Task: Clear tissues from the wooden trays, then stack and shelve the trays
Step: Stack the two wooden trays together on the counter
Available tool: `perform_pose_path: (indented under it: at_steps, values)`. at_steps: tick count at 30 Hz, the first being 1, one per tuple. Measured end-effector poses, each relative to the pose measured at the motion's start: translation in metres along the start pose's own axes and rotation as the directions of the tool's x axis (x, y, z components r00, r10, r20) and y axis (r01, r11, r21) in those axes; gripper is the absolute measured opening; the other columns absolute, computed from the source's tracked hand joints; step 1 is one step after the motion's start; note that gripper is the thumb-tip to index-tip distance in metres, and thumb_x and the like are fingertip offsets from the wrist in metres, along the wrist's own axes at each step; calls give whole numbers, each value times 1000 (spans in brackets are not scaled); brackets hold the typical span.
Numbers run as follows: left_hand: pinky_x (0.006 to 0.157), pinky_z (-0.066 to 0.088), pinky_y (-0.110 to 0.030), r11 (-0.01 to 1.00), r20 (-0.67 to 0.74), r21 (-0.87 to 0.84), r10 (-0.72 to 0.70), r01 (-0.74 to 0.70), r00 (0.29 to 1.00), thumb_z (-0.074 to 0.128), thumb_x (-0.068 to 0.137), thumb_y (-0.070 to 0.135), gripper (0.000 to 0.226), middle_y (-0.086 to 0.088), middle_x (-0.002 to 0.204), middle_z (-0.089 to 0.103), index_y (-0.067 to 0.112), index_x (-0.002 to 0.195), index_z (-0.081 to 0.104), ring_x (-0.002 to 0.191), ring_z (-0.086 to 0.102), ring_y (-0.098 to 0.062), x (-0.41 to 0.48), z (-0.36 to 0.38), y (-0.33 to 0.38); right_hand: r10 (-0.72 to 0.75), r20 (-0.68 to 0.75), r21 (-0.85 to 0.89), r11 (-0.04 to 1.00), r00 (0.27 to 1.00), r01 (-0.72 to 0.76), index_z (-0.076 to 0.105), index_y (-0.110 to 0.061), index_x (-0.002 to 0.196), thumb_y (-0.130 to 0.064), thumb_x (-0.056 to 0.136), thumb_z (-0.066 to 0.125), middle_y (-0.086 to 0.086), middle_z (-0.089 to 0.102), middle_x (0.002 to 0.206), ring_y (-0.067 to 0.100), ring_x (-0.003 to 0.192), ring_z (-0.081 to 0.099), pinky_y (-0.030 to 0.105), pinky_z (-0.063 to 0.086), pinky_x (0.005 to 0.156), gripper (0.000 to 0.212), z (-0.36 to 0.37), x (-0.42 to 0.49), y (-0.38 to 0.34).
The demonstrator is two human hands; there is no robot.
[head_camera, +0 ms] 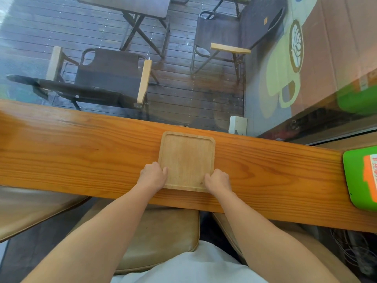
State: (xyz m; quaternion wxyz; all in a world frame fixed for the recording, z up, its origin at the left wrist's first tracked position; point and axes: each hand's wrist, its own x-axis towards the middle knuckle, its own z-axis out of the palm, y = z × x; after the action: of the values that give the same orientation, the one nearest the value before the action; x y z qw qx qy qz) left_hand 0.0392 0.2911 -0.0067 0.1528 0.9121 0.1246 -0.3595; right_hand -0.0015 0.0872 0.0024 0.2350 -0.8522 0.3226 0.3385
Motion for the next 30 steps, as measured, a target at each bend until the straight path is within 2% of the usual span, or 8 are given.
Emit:
perform_pose_path:
  at_steps: [6, 9, 13, 16, 19, 22, 25, 30]
  values:
    - [65, 49, -37, 995, -44, 89, 51, -47, 998, 44, 99, 37, 33, -7, 90, 55, 8, 107, 58, 82, 56, -26, -2, 0, 0, -2, 24, 14, 1000, 1000, 2, 57, -4, 117, -29, 97, 41, 8, 52, 100, 22, 81, 47, 30, 37, 62, 37, -3, -1, 1]
    - [67, 49, -38, 995, -13, 88, 46, -45, 999, 44, 99, 35, 30, -9, 97, 56, 9, 111, 55, 85, 56, -27, -2, -2, -1, -3, 36, 26, 1000, 999, 2, 55, -3, 120, -29, 95, 42, 13, 57, 113, 23, 85, 47, 30, 39, 67, 37, -2, 0, 2]
    - [76, 55, -42, 1000, -2, 0, 19, -19, 1000, 46, 99, 34, 30, -12, 105, 60, 9, 114, 54, 89, 59, -28, 3, -5, -2, 17, 42, 61, 998, 999, -20, 53, -3, 123, -29, 95, 45, 13, 57, 118, 22, 85, 47, 30, 39, 64, 39, -2, 3, 0]
    - [74, 57, -40, 988, -4, -154, 5, -6, 1000, 52, 96, 31, 31, -11, 108, 63, 8, 116, 57, 89, 61, -25, 7, -4, 0, 58, 75, 243, 967, 995, -75, 49, -3, 131, -28, 91, 49, 13, 56, 124, 27, 100, 55, 31, 43, 70, 47, -4, 6, -4]
    - [61, 51, -32, 928, 41, -356, -103, 111, 994, 58, 93, 30, 28, -11, 103, 67, 5, 104, 66, 78, 59, -22, 12, -7, 3, 164, 203, 515, 821, 965, -248, 38, -3, 142, -30, 89, 57, 15, 47, 142, 34, 123, 48, 38, 43, 90, 62, -8, 7, -11]
    - [64, 50, -33, 796, 108, -553, -222, 244, 969, 63, 89, 32, 24, -9, 92, 65, 11, 78, 62, 68, 56, -21, 17, -10, 5, 170, 355, 683, 625, 919, -379, 33, -9, 146, -33, 84, 62, 12, 40, 150, 34, 132, 41, 46, 37, 105, 73, -17, 8, -16]
    - [73, 50, -37, 706, 161, -639, -266, 306, 950, 65, 89, 34, 31, -12, 107, 64, 7, 107, 64, 91, 61, -29, 19, -10, 6, 156, 388, 704, 586, 908, -402, 34, -13, 146, -37, 82, 61, 11, 41, 149, 34, 131, 42, 51, 36, 108, 73, -22, 10, -17]
    - [87, 52, -41, 718, 173, -614, -285, 329, 943, 67, 90, 36, 54, -17, 129, 59, 1, 129, 55, 113, 58, -34, 18, -9, 10, 199, 338, 683, 621, 920, -385, 28, -7, 149, -31, 95, 54, 14, 39, 151, 35, 134, 40, 50, 35, 110, 65, -12, 13, -10]
